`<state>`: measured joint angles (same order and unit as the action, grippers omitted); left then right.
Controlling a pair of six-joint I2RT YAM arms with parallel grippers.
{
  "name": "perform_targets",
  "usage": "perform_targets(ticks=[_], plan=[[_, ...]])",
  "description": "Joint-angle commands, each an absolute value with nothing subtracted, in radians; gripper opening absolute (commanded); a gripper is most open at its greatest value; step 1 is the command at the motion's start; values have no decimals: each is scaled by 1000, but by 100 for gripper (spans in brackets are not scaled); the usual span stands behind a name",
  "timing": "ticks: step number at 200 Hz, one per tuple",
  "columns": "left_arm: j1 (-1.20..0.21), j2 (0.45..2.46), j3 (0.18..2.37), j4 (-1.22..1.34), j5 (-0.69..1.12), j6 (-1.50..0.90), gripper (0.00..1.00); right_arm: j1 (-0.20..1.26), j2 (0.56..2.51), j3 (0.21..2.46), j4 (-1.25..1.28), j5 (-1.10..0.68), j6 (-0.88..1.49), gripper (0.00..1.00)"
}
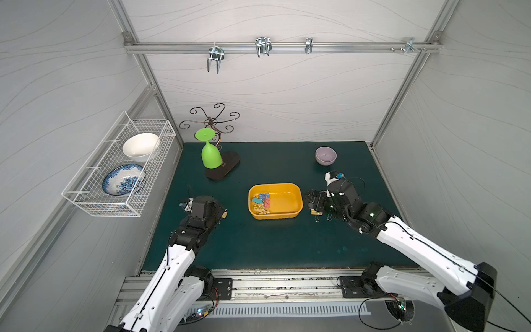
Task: Take out the binder clips from the storage box
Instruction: Place the binder clip at the center of the board, then pick up the binder clip from the storage box.
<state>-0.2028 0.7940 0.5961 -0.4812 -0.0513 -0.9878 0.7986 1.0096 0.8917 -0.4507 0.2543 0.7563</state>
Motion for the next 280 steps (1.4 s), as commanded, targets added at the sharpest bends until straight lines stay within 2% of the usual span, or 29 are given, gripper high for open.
perform_targets(ticks=[1,25,39,60,107,165,192,240,280], plan=[[-242,922,706,-373,279,-701,59,765,945,824,-337,226,708,90],[-312,1159,891,-529,342,-548,49,726,921,792,-318,130,708,89],[-328,1271,970,-583,370,-556,35,724,943,810,-356,108,714,89],[-359,1362,1011,-560,355,-635,32,725,1000,842,-408,65,732,89],[-424,1513,1165,-593,252,-711,34,730,1079,854,-414,22,764,89],[-446,1751,1427,-858,142,-492,30,732,1088,858,-442,34,769,89],[-448,1804,1473,-862,133,-479,35,732,1094,850,-440,37,777,89],[-467,1951,1642,-967,99,-377,34,732,1110,854,-453,37,786,89],[-516,2042,1759,-1037,-15,-249,35,732,1114,858,-472,52,792,89]])
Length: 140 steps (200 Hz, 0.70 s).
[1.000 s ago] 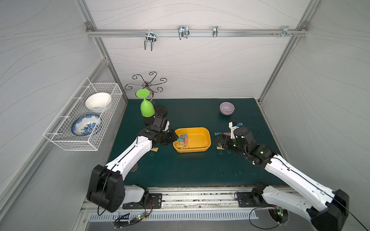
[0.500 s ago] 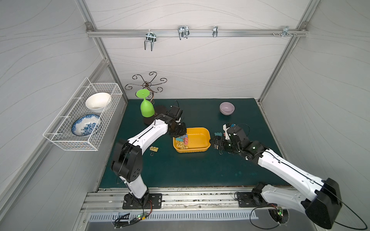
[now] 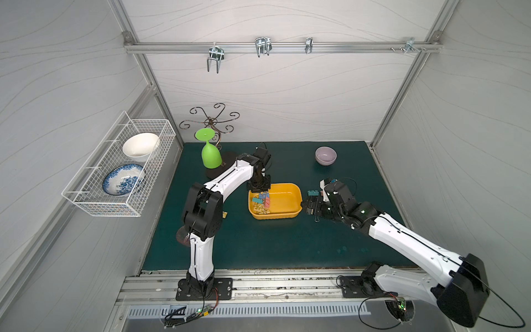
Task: Take out the binder clips from the storage box
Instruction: Pick up the binder clip from the storage box.
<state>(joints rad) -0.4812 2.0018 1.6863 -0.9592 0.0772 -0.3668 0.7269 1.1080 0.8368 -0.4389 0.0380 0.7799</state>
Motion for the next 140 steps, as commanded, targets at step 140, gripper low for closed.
perform_targets(ticks=[140], plan=[[-638,2129,1765,-965,-323,61,34,727,1012,826,-545,169,834,91]])
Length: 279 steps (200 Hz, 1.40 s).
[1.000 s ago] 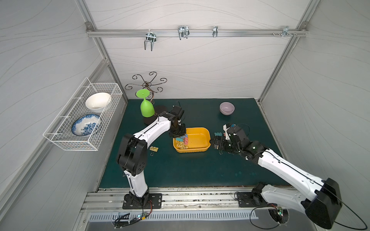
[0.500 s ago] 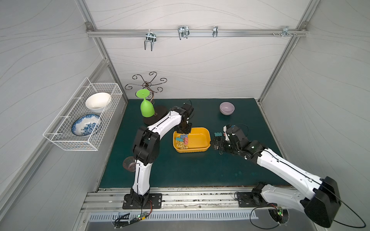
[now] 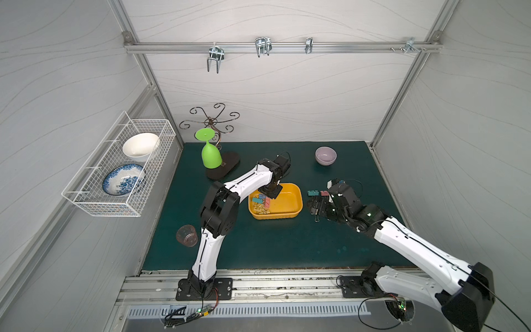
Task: Take out the binder clips from the storage box
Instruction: Pick up the binder clip from the storage box.
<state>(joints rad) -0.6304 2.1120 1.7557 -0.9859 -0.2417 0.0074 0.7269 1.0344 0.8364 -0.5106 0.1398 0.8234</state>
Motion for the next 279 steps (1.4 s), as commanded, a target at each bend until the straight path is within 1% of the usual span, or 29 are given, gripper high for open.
perform_targets(ticks=[1,39,129,217,241,252,268,279], plan=[[-638,2129,1764,-964,-324,62,34,727,1012,826,-545,169,834,91],[-641,2135,1743,-945,-363,88,33,724,1007,821,-551,170,837,91],[-646,2149,1718,-939,-348,102,32,723,940,793,-574,230,862,91],[-656,2129,1682,-953,-344,105,34,722,943,786,-569,221,874,91],[-655,2127,1685,-939,-364,104,28,721,942,787,-572,221,873,91],[-656,2126,1689,-936,-357,110,20,721,940,787,-574,221,872,91],[-658,2122,1700,-931,-353,109,15,721,937,786,-576,223,870,91],[-663,2116,1700,-922,-346,115,10,721,935,786,-578,225,870,91]])
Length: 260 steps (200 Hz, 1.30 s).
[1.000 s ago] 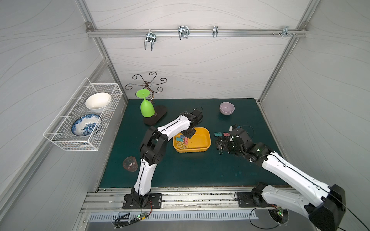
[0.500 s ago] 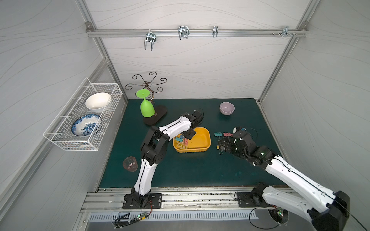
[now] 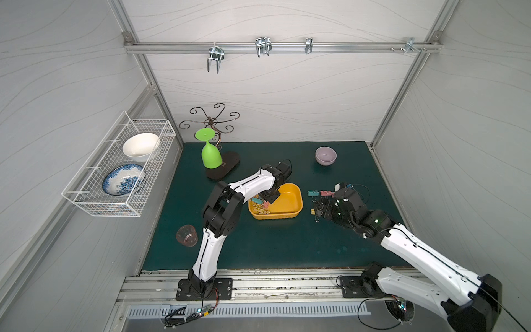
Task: Take out the binder clips from the storage box
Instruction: Pick up the binder clip from the storage box, then place the binder clip at the center of the board.
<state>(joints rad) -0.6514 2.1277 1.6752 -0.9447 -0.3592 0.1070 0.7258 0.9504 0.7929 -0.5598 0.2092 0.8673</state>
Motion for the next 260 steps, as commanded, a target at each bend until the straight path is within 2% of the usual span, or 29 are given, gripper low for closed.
perform_targets(ticks=[1,60,107,179,227,260], plan=[[-664,2115,1700,-920,-346,116,9,721,936,786,-579,225,869,91],[-782,2059,1662,-791,-372,157,5,720,913,772,-597,236,881,91],[-894,2001,1612,-610,-468,213,4,720,838,740,-623,281,906,92],[-908,1850,1435,-366,-579,283,5,717,727,693,-633,336,941,92],[-907,1683,1362,-472,-650,202,1,715,784,712,-541,216,849,91],[-856,1469,1176,-603,-660,147,1,718,886,801,-553,128,778,90]])
